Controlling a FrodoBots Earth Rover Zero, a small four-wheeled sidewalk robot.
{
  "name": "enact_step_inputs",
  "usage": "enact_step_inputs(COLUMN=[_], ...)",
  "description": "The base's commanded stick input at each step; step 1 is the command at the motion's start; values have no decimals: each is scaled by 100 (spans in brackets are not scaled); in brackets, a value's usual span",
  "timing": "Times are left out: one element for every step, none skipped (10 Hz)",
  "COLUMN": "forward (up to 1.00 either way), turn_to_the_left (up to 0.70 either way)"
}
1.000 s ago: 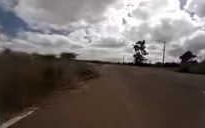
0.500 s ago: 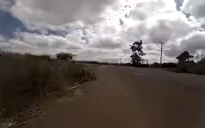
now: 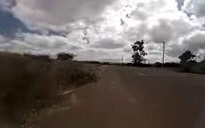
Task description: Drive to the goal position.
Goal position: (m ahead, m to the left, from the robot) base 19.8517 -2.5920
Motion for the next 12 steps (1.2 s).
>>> enact_step_inputs(forward=[85,85,85,85,85,85,85,85,85,85,85,85], turn_to_the_left=[0,-5,-20,-25,-29,-34,-33,-30,-22,-13,-5,-1])
